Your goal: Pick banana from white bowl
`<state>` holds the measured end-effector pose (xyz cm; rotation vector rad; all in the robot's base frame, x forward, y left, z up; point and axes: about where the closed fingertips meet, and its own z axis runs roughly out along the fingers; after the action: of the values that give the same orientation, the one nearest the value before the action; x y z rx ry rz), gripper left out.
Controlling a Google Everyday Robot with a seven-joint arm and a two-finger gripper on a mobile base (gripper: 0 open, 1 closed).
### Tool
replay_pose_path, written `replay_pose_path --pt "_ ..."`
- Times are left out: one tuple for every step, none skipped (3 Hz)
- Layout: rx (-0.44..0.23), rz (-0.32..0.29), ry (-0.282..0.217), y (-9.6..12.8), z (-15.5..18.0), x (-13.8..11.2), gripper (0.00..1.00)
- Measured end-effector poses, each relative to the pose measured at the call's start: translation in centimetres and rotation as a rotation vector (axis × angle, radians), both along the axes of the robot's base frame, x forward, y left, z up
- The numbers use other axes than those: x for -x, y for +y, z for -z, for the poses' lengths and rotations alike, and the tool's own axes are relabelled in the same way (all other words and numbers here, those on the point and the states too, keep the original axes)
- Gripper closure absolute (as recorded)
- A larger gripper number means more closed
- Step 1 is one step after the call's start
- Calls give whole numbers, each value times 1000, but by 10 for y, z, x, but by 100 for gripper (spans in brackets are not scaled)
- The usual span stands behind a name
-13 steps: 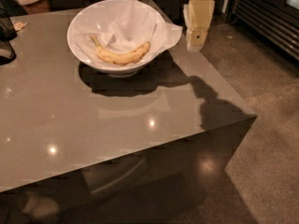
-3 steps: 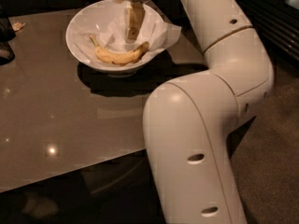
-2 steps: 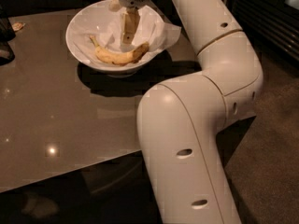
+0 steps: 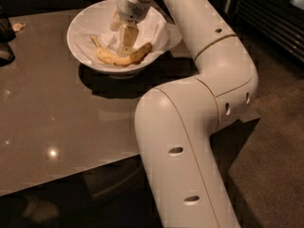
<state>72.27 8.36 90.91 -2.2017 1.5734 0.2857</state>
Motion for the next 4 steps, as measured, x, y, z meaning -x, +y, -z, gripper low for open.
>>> replay_pose_path --pt "7 8 54 -1 20 1 27" --pt "16 17 98 -4 36 4 27" --pt "28 30 124 -8 45 4 28" --pt "43 41 136 -12 51 3 28"
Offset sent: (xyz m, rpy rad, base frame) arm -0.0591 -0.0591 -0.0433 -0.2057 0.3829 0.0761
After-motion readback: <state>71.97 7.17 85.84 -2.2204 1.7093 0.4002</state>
